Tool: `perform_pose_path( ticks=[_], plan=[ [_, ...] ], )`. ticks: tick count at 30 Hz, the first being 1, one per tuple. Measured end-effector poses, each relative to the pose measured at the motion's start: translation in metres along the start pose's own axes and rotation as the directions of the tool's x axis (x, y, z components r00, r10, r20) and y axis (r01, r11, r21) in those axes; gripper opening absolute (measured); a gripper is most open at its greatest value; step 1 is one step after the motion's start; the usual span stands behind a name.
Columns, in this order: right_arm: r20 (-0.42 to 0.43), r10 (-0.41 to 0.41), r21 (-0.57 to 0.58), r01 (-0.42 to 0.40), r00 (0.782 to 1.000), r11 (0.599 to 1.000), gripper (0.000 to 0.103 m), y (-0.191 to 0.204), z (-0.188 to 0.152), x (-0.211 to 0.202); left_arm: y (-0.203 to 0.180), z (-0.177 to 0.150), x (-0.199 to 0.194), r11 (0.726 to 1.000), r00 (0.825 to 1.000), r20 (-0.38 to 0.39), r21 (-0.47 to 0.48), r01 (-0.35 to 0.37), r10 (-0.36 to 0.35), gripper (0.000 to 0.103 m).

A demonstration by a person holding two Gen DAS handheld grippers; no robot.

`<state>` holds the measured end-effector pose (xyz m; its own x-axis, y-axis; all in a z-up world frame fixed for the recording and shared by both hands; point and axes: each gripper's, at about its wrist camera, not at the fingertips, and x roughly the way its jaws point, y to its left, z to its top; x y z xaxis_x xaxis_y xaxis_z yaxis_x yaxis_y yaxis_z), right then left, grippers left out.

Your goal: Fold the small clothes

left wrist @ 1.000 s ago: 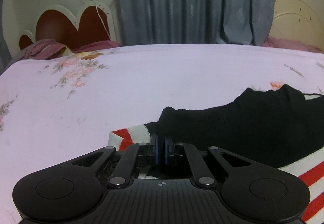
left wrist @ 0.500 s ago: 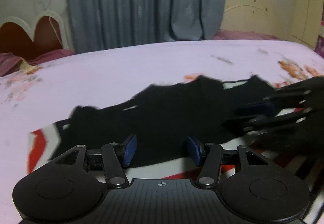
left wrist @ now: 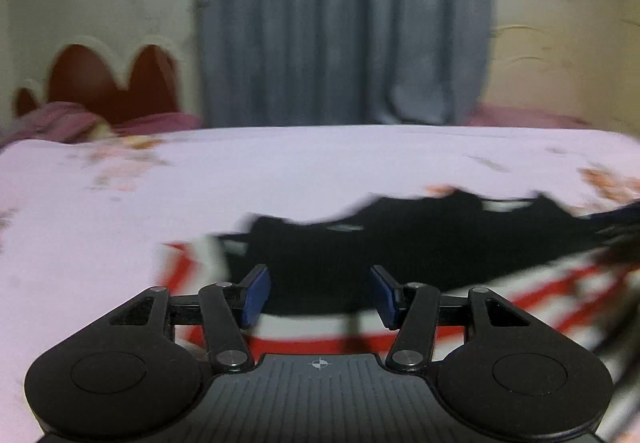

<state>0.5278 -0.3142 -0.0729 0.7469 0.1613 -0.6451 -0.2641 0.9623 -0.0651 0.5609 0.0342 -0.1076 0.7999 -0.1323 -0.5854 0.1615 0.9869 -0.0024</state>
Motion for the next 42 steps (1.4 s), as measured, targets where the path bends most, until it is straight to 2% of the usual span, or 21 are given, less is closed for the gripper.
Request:
perform_pose_path(
  ticks=[3, 4, 7, 9, 12, 13, 15, 17, 19, 21, 23, 25, 28, 31, 34, 35, 37, 40, 42],
  plan=[
    [-0.009, 0.081, -0.073, -0.081, 0.997, 0.994, 0.037, 0.034, -0.01, -0.005, -0.036, -0.012, 0.0, 0.997, 0.996, -0.046, 0.03, 0.074, -0.072, 0.054],
    [-0.016, 0.1, -0.092, -0.101, 0.995, 0.991, 0.038, 0.044, -0.014, -0.005, -0.043, -0.016, 0.002, 0.996, 0.995, -0.059, 0.035, 0.078, -0.076, 0.054],
    [-0.057, 0.078, -0.144, -0.086, 0.995, 0.986, 0.04, 0.055, -0.023, 0.0, -0.05, -0.03, 0.005, 0.997, 0.994, -0.085, 0.041, 0.071, -0.068, 0.054],
    [-0.071, 0.069, -0.144, -0.079, 0.995, 0.986, 0.04, 0.044, -0.025, -0.006, -0.039, -0.033, -0.002, 0.998, 0.996, -0.08, 0.048, 0.047, -0.043, 0.054],
    [-0.099, -0.03, -0.088, 0.021, 0.995, 0.996, 0.04, 0.003, -0.034, -0.024, -0.002, -0.043, -0.013, 0.998, 0.994, -0.09, 0.039, -0.054, 0.057, 0.055],
    [-0.113, -0.053, -0.046, 0.048, 0.992, 0.998, 0.042, -0.017, -0.04, -0.031, 0.013, -0.047, -0.019, 0.998, 0.994, -0.092, 0.014, -0.059, 0.06, 0.063],
    [-0.131, -0.079, 0.022, 0.082, 0.988, 0.996, 0.042, -0.045, -0.054, -0.042, 0.034, -0.056, -0.028, 0.995, 0.991, -0.097, 0.007, -0.096, 0.096, 0.063],
    [-0.139, -0.093, 0.031, 0.099, 0.986, 0.995, 0.039, -0.054, -0.061, -0.05, 0.035, -0.056, -0.037, 0.993, 0.988, -0.098, 0.022, -0.115, 0.117, 0.063],
    [-0.121, -0.099, 0.035, 0.104, 0.988, 0.994, 0.034, -0.045, -0.055, -0.059, 0.021, -0.053, -0.049, 0.994, 0.992, -0.067, 0.011, -0.106, 0.107, 0.063],
    [-0.066, -0.057, 0.049, 0.061, 0.996, 0.997, 0.034, -0.027, -0.05, -0.073, 0.002, -0.051, -0.057, 0.997, 0.996, -0.046, 0.005, -0.071, 0.071, 0.063],
    [-0.07, -0.002, 0.028, 0.004, 0.998, 1.0, 0.032, 0.0, -0.044, -0.071, -0.022, -0.054, -0.058, 0.999, 0.999, -0.045, 0.019, -0.027, 0.027, 0.063],
    [-0.092, 0.028, -0.032, -0.031, 0.995, 0.999, 0.034, 0.027, -0.048, -0.063, -0.046, -0.058, -0.054, 0.999, 0.998, -0.063, 0.049, 0.01, -0.007, 0.063],
    [-0.128, -0.03, -0.116, 0.015, 0.991, 0.993, 0.034, 0.042, -0.061, -0.06, -0.059, -0.068, -0.049, 0.997, 0.993, -0.117, 0.08, 0.002, 0.007, 0.063],
    [-0.148, -0.017, -0.118, 0.0, 0.989, 0.993, 0.033, 0.035, -0.069, -0.073, -0.051, -0.068, -0.062, 0.998, 0.995, -0.094, 0.065, -0.012, 0.018, 0.063],
    [-0.091, -0.037, -0.061, 0.031, 0.995, 0.998, 0.033, 0.013, -0.067, -0.095, -0.029, -0.072, -0.072, 0.997, 0.994, -0.087, 0.05, -0.059, 0.063, 0.063],
    [-0.115, -0.069, -0.04, 0.064, 0.991, 0.997, 0.032, 0.002, -0.069, -0.096, -0.018, -0.076, -0.073, 0.997, 0.992, -0.096, 0.03, -0.075, 0.077, 0.063],
    [-0.22, -0.164, -0.028, 0.162, 0.962, 0.986, 0.031, -0.022, -0.082, -0.087, 0.003, -0.084, -0.079, 0.995, 0.99, -0.102, 0.005, -0.096, 0.096, 0.063],
    [-0.24, -0.108, 0.049, 0.123, 0.965, 0.991, 0.03, -0.043, -0.099, -0.102, 0.022, -0.093, -0.087, 0.991, 0.986, -0.107, -0.008, -0.13, 0.129, 0.063],
    [-0.24, -0.139, -0.016, 0.139, 0.961, 0.99, 0.03, -0.033, -0.1, -0.102, 0.023, -0.093, -0.088, 0.989, 0.983, -0.11, -0.015, -0.149, 0.147, 0.063]
  ],
)
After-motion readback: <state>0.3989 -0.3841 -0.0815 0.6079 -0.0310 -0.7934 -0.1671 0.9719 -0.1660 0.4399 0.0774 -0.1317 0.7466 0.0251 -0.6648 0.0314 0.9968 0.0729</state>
